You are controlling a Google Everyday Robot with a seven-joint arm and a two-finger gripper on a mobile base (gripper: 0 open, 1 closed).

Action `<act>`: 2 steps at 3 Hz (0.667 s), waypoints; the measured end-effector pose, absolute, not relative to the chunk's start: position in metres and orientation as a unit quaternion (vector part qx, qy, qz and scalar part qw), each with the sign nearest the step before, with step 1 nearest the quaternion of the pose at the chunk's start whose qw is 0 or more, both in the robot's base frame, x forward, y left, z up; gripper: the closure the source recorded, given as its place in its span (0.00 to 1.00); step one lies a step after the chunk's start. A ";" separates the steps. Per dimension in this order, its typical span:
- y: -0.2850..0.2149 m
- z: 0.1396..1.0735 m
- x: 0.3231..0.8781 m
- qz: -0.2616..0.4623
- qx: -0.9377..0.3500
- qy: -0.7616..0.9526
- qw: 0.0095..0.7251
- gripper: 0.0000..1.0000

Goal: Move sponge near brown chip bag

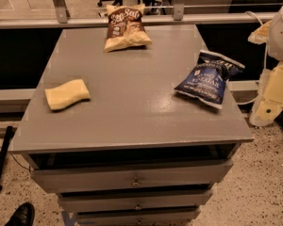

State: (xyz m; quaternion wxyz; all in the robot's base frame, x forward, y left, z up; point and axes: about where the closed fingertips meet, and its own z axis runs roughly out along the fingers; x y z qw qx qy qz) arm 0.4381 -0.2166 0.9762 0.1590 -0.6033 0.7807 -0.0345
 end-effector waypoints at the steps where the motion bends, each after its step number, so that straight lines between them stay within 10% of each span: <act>1: -0.217 0.976 0.438 -0.034 -0.603 0.781 0.159 0.00; 2: -0.205 0.967 0.440 -0.022 -0.608 0.776 0.167 0.00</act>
Offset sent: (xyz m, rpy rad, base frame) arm 0.0034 0.0278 -0.0277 0.0725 0.0252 0.0443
